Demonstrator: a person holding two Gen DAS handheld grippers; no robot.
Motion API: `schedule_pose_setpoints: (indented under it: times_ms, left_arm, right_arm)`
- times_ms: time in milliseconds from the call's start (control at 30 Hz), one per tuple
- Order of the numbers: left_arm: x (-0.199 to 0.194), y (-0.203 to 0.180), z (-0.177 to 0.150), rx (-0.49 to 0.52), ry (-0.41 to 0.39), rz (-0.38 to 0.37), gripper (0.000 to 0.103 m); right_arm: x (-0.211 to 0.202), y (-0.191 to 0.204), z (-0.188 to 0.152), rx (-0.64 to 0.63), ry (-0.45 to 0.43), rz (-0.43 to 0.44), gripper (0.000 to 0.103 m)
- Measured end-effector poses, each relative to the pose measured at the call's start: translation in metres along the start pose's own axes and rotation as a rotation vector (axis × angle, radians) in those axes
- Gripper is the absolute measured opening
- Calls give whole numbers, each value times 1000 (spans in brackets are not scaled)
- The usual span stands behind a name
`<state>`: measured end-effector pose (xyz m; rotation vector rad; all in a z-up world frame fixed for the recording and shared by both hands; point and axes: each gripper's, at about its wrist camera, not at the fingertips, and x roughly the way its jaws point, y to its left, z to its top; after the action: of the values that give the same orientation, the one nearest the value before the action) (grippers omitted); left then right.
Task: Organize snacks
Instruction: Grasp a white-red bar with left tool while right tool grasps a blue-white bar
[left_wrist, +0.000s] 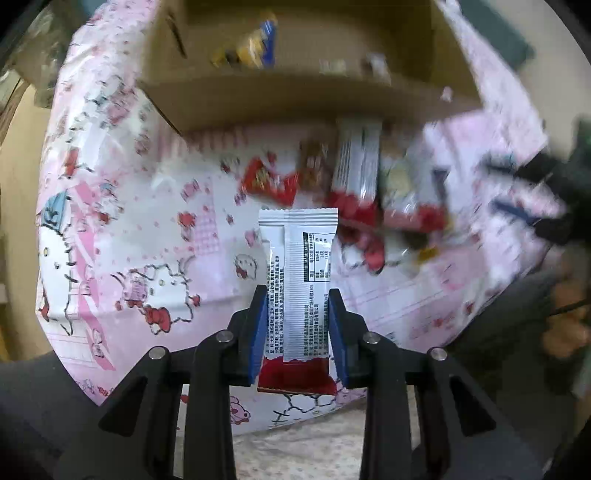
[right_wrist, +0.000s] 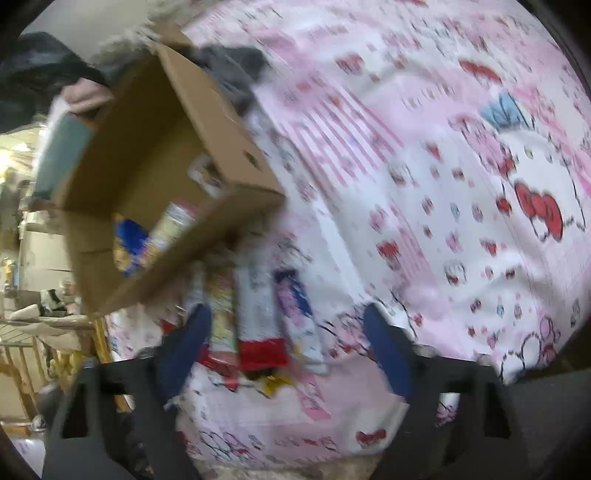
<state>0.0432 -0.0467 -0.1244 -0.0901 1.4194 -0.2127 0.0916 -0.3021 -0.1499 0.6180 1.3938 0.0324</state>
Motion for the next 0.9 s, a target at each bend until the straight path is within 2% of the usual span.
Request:
schedule_pose_setpoints:
  times_ms: [133, 233, 333, 500, 567, 700, 900]
  left_arm:
    - [-22, 11, 4, -66, -96, 26, 27]
    - [-31, 21, 12, -86, -151, 62, 27]
    - [-35, 29, 15, -99, -170, 75, 27]
    - [-41, 38, 16, -122, -171, 60, 27]
    - [-44, 37, 16, -120, -182, 57, 27]
    - [-46, 36, 16, -122, -201, 59, 27]
    - [-46, 38, 14, -122, -209, 84, 27]
  right_arm:
    - [15, 11, -1, -69, 39, -87, 47]
    - [28, 19, -3, -120, 71, -147, 44]
    - [41, 26, -4, -177, 94, -208, 37]
    - [54, 35, -8, -253, 112, -282, 36]
    - [53, 38, -9, -281, 103, -315, 18]
    - [41, 44, -15, -281, 61, -264, 18]
    - [15, 46, -22, -277, 27, -135, 18]
